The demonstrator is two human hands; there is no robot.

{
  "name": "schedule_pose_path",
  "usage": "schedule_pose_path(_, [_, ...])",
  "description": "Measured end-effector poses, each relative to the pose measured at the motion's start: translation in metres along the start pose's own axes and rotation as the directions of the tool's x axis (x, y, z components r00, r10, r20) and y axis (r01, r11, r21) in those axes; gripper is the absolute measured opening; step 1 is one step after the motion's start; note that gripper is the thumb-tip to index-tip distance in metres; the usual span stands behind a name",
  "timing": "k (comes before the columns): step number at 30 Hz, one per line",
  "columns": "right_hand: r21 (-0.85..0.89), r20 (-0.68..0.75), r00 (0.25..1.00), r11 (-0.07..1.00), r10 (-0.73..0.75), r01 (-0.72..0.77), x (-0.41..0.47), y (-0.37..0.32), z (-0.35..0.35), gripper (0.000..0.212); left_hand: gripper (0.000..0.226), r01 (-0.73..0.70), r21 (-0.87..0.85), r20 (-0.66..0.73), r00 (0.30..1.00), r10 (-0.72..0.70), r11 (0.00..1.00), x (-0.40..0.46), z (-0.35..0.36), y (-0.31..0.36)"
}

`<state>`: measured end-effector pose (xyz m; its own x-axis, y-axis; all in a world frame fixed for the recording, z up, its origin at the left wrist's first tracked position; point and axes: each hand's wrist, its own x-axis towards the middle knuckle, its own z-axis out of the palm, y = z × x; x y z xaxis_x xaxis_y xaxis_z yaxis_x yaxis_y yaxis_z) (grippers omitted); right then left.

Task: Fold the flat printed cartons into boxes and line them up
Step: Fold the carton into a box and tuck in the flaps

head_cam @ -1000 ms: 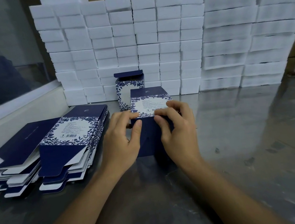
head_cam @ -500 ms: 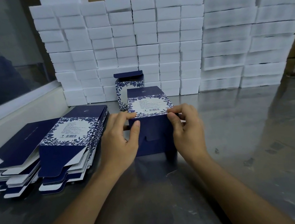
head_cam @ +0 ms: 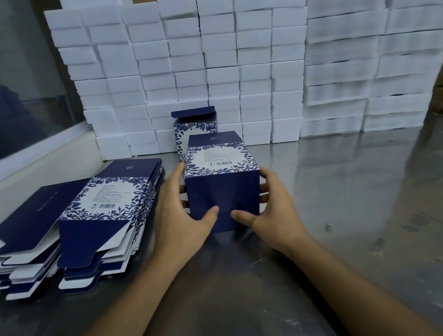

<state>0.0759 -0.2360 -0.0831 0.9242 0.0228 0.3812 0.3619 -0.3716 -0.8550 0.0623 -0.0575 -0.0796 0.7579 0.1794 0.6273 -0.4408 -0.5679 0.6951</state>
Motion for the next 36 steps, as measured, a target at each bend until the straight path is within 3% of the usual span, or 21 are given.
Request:
schedule_pose_path(14, [-0.038, -0.191, 0.981, 0.999, -0.032, 0.025, -0.004, -0.002, 0.004, 0.057, 0.067, -0.024, 0.117, -0.146, 0.988, 0.042, 0.993, -0.001, -0.002, 0.005])
schedule_pose_path(18, [-0.030, -0.175, 0.984, 0.999, -0.034, 0.029, -0.006, -0.004, 0.005, 0.055, 0.065, -0.046, 0.115, -0.137, 0.989, 0.062, 0.992, -0.002, -0.001, 0.005])
schedule_pose_path(22, [0.083, -0.168, 0.986, 0.996, -0.020, 0.034, -0.009, -0.007, 0.008, 0.062, 0.068, -0.080, 0.067, -0.100, 0.991, 0.086, 0.995, -0.003, 0.001, 0.006])
schedule_pose_path(29, [0.162, -0.366, 0.928, 0.978, -0.066, 0.134, -0.012, -0.019, 0.007, 0.062, 0.077, -0.090, -0.214, 0.037, 0.994, 0.101, 0.973, -0.007, 0.002, 0.018])
schedule_pose_path(36, [0.187, -0.315, 0.949, 0.982, 0.028, 0.033, -0.010, -0.017, 0.005, 0.032, 0.041, 0.032, -0.308, 0.101, 0.995, -0.001, 0.951, -0.006, -0.001, 0.017])
